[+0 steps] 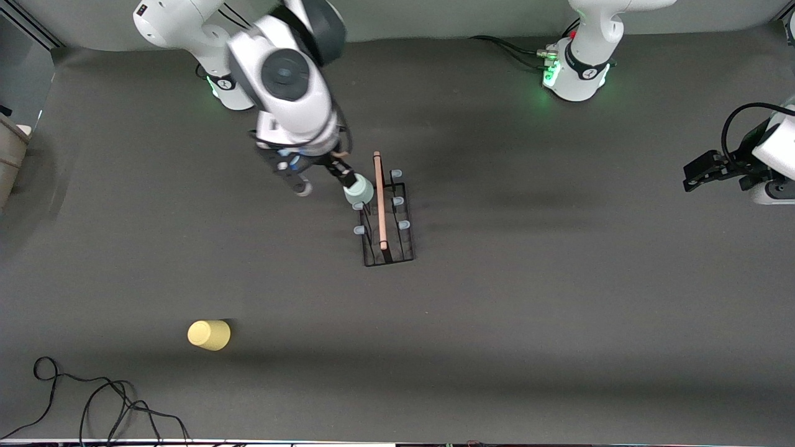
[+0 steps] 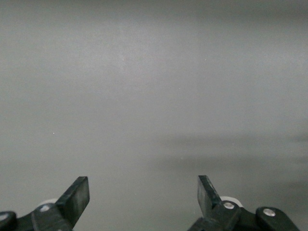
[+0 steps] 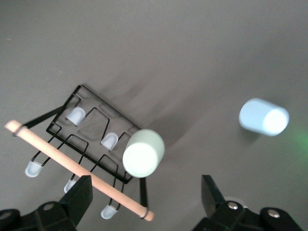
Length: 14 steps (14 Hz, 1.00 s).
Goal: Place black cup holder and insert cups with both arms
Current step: 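Lower the green cup onto a rack peg with the right gripper, then open the right gripper and move it to the yellow cup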
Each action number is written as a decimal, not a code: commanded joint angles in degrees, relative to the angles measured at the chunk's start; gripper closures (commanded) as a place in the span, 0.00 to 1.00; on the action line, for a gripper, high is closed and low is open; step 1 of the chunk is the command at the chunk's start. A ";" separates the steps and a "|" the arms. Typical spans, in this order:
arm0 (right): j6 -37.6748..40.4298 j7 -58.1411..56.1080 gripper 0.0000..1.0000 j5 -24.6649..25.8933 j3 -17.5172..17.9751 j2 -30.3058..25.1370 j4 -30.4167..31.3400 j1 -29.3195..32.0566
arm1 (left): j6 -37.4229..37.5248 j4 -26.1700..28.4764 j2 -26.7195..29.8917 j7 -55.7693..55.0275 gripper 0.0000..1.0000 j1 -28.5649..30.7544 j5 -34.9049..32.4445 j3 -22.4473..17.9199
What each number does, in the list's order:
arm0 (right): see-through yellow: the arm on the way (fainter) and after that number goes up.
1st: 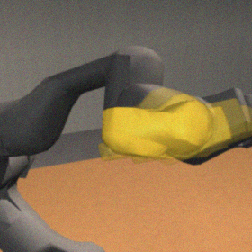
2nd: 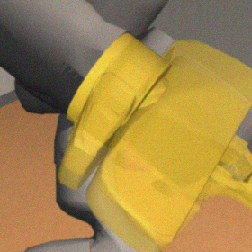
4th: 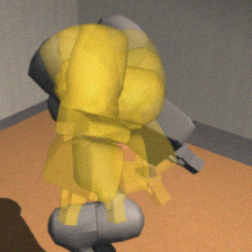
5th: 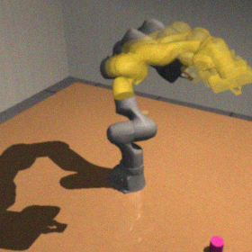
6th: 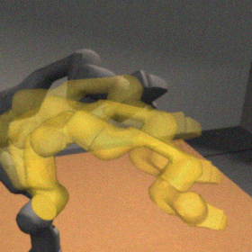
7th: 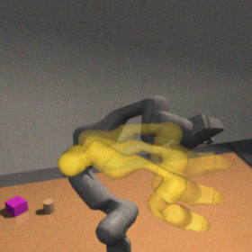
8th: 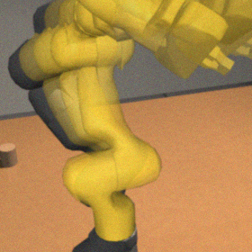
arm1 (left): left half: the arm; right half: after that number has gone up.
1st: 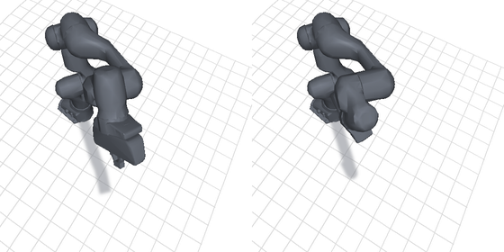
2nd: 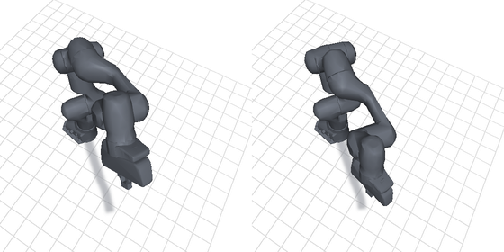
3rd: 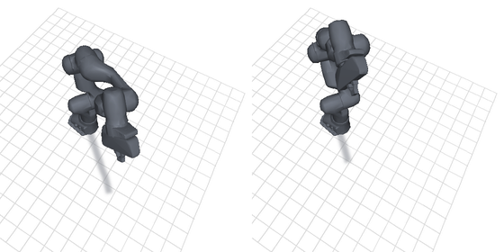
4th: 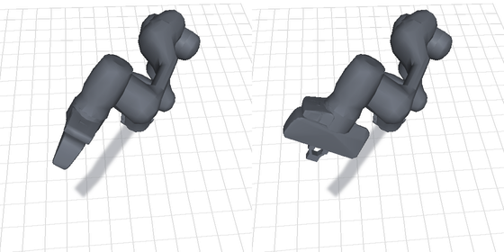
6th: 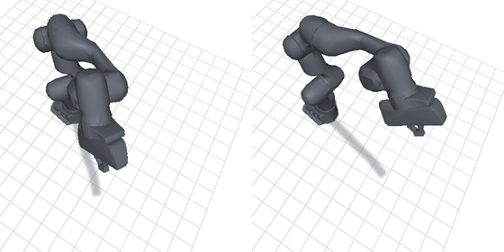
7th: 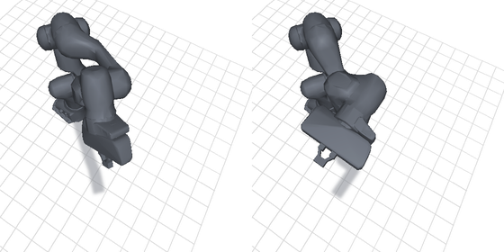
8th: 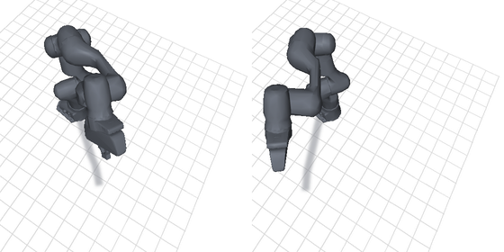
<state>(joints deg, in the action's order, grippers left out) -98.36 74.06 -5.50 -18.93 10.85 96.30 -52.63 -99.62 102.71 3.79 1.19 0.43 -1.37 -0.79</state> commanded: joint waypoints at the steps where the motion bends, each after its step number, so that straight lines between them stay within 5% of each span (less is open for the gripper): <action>1: 4.67 -21.15 0.00 -0.47 -9.68 0.58 -4.54 -0.19 | 0.56 0.21 0.60 1.01 0.00 0.37 0.49 0.26; 6: 0.04 -58.80 0.00 -0.39 -26.14 3.29 -6.12 1.99 | 0.48 0.21 0.60 1.10 0.00 0.37 0.49 0.26; 9: -6.04 -72.88 0.00 -2.13 -25.72 8.81 -9.01 11.03 | 0.48 0.21 0.51 1.10 0.00 0.37 0.49 0.26; 14: -8.05 -83.91 0.00 -15.66 -25.63 21.47 -15.26 17.12 | 0.39 0.21 0.25 1.10 0.00 0.37 0.49 0.26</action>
<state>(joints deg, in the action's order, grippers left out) -105.73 -7.78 -16.99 -44.54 25.43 85.69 -36.58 -99.59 102.85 3.78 1.23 0.45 -1.36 -0.71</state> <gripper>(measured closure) 0.000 0.000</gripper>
